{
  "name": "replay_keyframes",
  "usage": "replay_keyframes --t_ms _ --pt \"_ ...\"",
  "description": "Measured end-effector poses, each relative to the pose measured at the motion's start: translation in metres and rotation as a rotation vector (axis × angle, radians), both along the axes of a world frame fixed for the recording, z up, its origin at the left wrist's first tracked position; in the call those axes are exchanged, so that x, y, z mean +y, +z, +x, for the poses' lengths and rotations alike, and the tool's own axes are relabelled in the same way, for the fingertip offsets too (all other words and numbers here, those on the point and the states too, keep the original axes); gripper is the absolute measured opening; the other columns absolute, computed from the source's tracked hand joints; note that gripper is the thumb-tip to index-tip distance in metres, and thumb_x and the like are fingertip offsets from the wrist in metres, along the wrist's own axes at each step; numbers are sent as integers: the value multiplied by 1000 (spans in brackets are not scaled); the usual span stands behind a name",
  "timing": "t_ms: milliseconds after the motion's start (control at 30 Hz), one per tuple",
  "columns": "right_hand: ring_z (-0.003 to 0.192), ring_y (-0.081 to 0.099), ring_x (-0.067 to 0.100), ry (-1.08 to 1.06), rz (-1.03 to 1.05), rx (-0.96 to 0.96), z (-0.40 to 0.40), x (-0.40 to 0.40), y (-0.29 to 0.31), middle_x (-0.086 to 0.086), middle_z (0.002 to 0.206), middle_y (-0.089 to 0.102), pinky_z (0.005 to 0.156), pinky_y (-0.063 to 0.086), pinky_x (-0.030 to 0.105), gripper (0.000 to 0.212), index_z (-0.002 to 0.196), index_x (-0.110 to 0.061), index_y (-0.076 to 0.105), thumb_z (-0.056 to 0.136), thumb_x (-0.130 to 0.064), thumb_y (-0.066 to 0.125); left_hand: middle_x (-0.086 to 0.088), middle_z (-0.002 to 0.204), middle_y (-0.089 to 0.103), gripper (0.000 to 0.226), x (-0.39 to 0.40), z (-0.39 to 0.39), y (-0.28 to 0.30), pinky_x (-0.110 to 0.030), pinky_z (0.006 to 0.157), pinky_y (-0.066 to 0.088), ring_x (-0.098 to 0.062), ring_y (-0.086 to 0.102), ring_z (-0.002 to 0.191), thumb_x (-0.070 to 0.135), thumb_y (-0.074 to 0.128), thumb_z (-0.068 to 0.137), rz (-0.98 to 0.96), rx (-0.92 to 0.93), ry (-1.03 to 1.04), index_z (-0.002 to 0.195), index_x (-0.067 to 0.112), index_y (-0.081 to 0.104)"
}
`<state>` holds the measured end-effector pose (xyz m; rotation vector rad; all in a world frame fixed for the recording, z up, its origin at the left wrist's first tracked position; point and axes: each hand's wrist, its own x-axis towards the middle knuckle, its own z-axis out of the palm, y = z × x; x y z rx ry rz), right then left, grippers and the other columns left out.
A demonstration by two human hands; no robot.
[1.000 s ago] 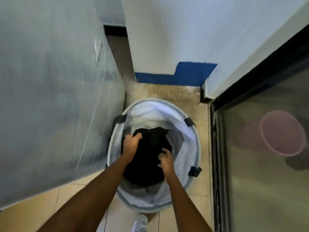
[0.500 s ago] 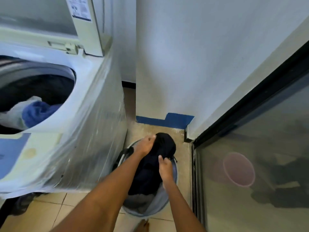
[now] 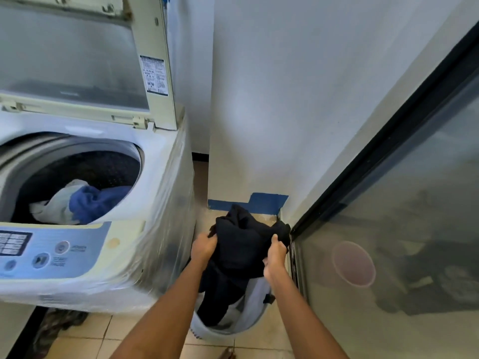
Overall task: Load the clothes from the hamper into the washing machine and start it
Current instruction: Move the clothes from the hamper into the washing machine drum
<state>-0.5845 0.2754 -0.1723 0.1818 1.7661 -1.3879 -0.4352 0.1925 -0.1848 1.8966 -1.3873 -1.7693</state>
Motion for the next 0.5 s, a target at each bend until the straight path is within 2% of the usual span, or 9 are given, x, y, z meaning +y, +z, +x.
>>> replay_keyframes --t_ms 33,67,100,133,267,367,433,467,500 --pt "76 53 16 28 12 -16 6 2 4 3 96 57 66 47 30 40 130 -4 47 101 -29 37 -15 109 66 31 -7 1 7 -40 86 50 -32 61 99 32 48 93 -127 -96 -140 112 13 63" --pt "93 58 24 66 15 -54 13 4 6 9 109 59 82 52 38 41 134 -4 45 101 -28 37 -14 113 65 33 -12 2 16 -40 91 49 -32 60 104 33 46 94 -208 -114 -227 117 15 61" --pt "110 56 29 106 12 -101 19 5 8 14 123 56 97 48 44 42 137 -4 42 102 -27 38 -14 116 64 33 -15 3 27 -41 95 48 -31 59 107 31 44 95 -258 -78 -254 120 14 60" --pt "121 51 33 146 8 -145 26 7 11 17 132 52 103 43 47 43 138 -3 40 102 -26 37 -14 120 62 34 -17 3 36 -41 99 46 -30 57 111 29 43 97 -310 -34 -252 123 12 58" --pt "130 42 37 280 39 -189 48 12 27 21 143 41 99 43 44 42 139 2 36 102 -18 37 -8 122 57 35 -19 -3 95 -32 98 42 -20 53 113 22 36 101 -400 182 -193 130 9 50" --pt "121 49 33 264 12 -146 52 12 34 19 134 47 100 43 42 37 137 1 40 101 -8 36 -4 116 53 35 -22 -4 125 -28 94 40 -16 50 109 19 32 102 -325 356 -85 131 6 46" --pt "87 56 22 266 -20 -43 49 10 45 12 105 54 86 51 35 30 125 -10 48 98 -4 36 -9 117 55 34 -25 -4 144 -32 98 43 -21 53 111 18 34 101 -309 378 -71 127 4 50" --pt "79 53 18 276 -29 45 45 8 53 7 98 53 76 52 31 30 120 -16 47 96 -1 39 -11 113 57 30 -26 -4 154 -33 94 44 -23 55 106 17 35 101 -304 383 -82 118 4 56" --pt "84 55 19 315 -29 165 40 6 63 4 102 52 74 50 30 33 122 -16 44 93 1 43 -12 103 58 25 -26 -5 166 -30 86 45 -22 57 96 16 37 100 -284 387 -115 102 6 60"
